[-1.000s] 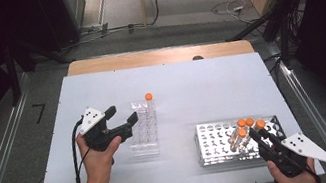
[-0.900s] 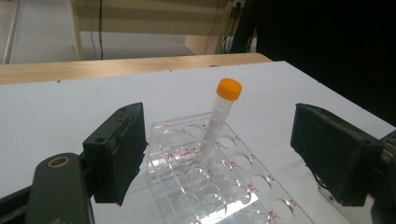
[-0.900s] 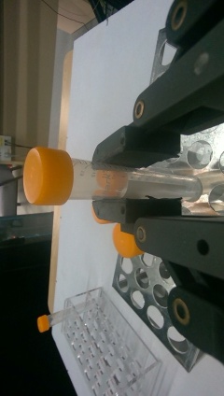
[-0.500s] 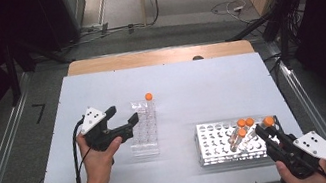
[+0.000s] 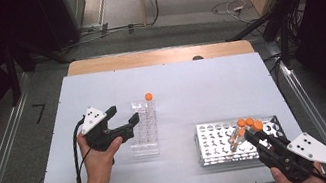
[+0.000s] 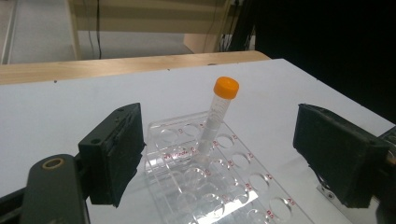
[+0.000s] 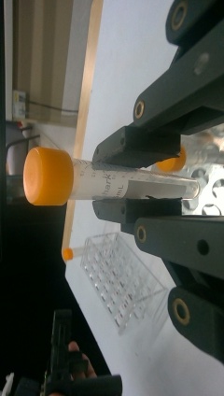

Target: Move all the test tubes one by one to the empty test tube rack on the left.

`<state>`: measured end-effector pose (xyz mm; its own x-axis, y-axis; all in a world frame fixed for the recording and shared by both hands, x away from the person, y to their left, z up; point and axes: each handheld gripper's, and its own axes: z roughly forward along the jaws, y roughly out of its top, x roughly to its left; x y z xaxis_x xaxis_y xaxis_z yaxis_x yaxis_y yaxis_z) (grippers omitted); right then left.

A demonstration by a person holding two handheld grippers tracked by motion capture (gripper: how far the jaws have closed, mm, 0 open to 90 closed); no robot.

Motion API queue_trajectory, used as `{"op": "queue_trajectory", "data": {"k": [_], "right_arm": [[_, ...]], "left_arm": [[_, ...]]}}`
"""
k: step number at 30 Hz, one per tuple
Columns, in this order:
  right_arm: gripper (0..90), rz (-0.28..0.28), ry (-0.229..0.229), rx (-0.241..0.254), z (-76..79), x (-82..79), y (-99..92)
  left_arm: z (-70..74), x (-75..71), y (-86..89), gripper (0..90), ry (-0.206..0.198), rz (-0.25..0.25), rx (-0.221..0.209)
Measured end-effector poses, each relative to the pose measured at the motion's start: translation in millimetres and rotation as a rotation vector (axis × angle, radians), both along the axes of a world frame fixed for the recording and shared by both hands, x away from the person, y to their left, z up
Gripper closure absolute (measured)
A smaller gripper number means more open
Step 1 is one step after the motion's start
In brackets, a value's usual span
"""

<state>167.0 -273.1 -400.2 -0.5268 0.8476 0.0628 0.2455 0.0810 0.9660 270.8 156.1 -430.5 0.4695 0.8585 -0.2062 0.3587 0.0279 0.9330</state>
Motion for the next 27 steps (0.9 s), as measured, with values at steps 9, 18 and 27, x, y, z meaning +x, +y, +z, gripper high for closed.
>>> {"op": "queue_trajectory", "data": {"k": [9, 18, 27], "right_arm": [[71.6, 0.100, 0.016, -0.016, -2.0, 14.2, 29.2], [71.6, 0.162, 0.045, -0.036, -6.2, 38.0, 58.4], [71.6, 0.189, 0.060, -0.055, -7.4, 59.5, 83.0]], "left_arm": [[1.0, -0.6, -1.5, 17.0, -0.006, -0.004, -0.002], [1.5, -0.1, -2.3, 17.0, -0.009, -0.008, -0.004], [2.9, -0.2, -2.3, 17.0, -0.011, -0.011, -0.005]]}}
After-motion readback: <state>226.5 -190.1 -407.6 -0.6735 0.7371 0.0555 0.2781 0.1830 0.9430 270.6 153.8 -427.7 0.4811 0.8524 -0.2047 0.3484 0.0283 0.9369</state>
